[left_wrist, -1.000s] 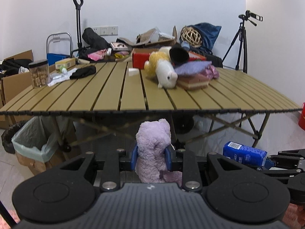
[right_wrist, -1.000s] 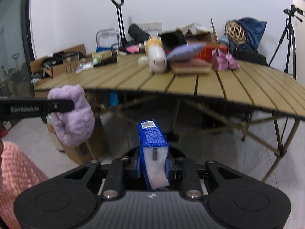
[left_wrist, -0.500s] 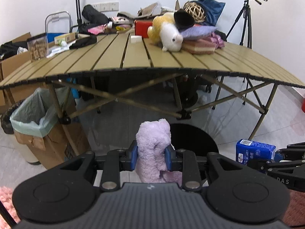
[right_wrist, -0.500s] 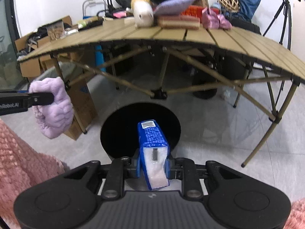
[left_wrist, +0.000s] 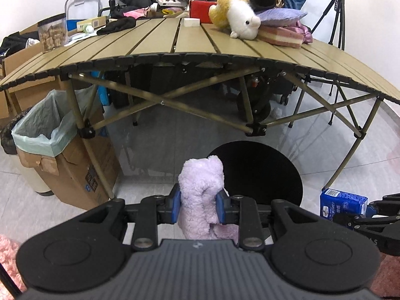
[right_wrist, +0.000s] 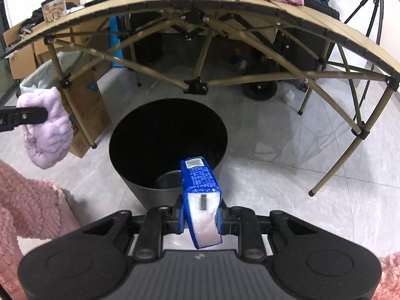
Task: Collect trash
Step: 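Lift both held items off the table and carry them over the black bin, then open the right gripper to drop the milk carton into the bin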
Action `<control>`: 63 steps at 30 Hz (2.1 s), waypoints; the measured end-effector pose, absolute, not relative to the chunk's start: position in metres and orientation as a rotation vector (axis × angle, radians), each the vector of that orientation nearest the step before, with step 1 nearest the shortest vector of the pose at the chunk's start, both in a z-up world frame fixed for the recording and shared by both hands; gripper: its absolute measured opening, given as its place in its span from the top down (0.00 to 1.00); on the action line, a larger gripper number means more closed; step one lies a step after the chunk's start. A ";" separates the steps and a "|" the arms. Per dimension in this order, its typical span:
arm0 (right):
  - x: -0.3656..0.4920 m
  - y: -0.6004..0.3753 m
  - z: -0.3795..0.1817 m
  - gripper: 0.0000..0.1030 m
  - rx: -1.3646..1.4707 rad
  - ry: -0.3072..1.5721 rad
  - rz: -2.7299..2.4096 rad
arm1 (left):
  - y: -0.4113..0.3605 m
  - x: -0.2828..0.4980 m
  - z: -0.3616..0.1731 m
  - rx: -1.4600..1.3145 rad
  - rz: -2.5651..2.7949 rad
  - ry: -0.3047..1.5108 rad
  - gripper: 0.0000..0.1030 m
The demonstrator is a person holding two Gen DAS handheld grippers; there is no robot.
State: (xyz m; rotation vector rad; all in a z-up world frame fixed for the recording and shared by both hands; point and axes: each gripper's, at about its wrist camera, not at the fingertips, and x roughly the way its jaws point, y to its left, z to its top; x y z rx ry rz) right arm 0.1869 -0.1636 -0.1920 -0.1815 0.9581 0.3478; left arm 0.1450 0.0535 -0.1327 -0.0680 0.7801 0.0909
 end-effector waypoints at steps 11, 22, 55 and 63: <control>0.206 -0.153 -0.203 0.79 -0.194 0.969 0.347 | 0.061 0.155 -0.143 -0.082 0.111 0.806 0.73; 0.233 -0.128 -0.208 0.79 -0.214 0.934 0.390 | 0.070 0.164 -0.148 -0.091 0.134 0.818 0.73; 0.284 -0.085 -0.239 0.20 -0.198 0.914 0.470 | 0.082 0.182 -0.155 -0.063 0.182 0.844 0.73; 0.289 -0.092 -0.235 0.00 -0.186 0.936 0.426 | 0.078 0.185 -0.159 -0.042 0.174 0.863 0.73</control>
